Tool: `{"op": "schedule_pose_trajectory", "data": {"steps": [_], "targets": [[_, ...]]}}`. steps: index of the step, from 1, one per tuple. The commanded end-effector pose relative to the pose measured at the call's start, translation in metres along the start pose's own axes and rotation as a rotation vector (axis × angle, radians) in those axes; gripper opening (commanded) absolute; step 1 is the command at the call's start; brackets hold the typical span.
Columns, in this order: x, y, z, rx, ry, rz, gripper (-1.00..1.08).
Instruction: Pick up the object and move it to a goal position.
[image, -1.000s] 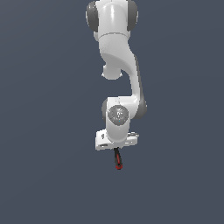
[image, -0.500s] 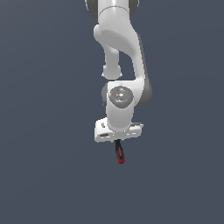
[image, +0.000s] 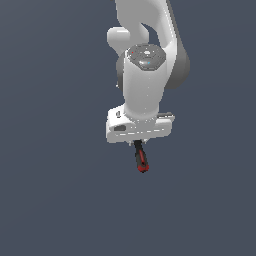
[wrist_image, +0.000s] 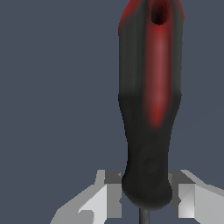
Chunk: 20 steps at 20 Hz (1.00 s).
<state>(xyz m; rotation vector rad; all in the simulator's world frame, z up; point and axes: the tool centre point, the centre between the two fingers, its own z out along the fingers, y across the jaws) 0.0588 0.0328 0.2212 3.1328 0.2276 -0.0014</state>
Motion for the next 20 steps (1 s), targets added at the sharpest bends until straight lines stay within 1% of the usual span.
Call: {"op": "schedule_pose_trajectory", "data": {"steps": [1, 14, 20], "targets": [[-0.003, -0.002, -0.031, 0.000, 0.000, 0.000, -1.00], [-0.014, -0.013, -0.179, 0.000, 0.001, 0.000, -1.00], [-0.016, -0.017, -0.230, 0.001, 0.001, 0.000, -1.00]]}}
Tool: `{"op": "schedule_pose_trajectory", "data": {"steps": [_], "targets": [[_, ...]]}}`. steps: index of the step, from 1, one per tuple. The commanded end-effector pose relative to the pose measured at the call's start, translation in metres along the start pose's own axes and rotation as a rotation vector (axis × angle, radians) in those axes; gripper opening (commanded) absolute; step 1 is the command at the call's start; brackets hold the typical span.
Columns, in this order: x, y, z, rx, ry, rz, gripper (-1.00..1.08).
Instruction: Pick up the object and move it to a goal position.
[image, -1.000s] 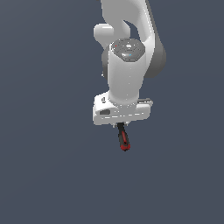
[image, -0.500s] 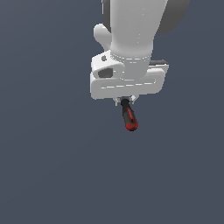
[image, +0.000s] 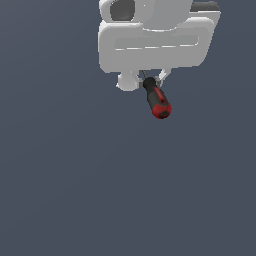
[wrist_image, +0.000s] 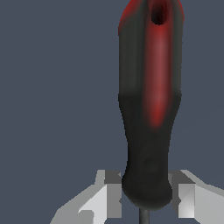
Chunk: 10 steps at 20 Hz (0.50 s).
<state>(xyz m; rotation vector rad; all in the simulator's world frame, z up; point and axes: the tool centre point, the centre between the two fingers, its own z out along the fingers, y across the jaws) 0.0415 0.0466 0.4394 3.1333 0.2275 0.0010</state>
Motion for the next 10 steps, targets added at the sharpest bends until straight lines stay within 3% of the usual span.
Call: {"op": "schedule_pose_trajectory", "data": {"steps": [1, 10], "targets": [[-0.001, -0.001, -0.018, 0.000, -0.001, 0.000, -1.00], [-0.001, -0.003, -0.052, 0.000, -0.001, 0.001, -1.00]]}}
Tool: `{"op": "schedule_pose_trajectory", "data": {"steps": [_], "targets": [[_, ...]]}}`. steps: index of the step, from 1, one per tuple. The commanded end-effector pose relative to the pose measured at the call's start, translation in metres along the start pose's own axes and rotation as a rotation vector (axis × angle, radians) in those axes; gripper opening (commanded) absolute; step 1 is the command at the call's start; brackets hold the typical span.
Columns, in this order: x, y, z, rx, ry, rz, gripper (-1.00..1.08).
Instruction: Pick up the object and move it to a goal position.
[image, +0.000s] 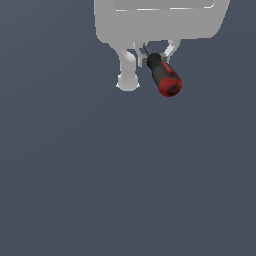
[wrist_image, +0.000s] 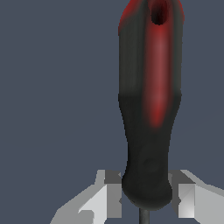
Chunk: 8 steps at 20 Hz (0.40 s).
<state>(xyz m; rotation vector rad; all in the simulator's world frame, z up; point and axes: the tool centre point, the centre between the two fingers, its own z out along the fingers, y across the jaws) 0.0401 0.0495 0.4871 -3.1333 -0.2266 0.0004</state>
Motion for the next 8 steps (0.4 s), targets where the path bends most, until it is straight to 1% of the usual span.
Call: {"op": "schedule_pose_trajectory", "data": {"steps": [1, 8], "targets": [[0.0001, -0.0004, -0.0064, 0.000, 0.000, 0.000, -1.00], [0.0008, -0.0006, -0.0110, 0.000, 0.000, 0.000, -1.00]]}}
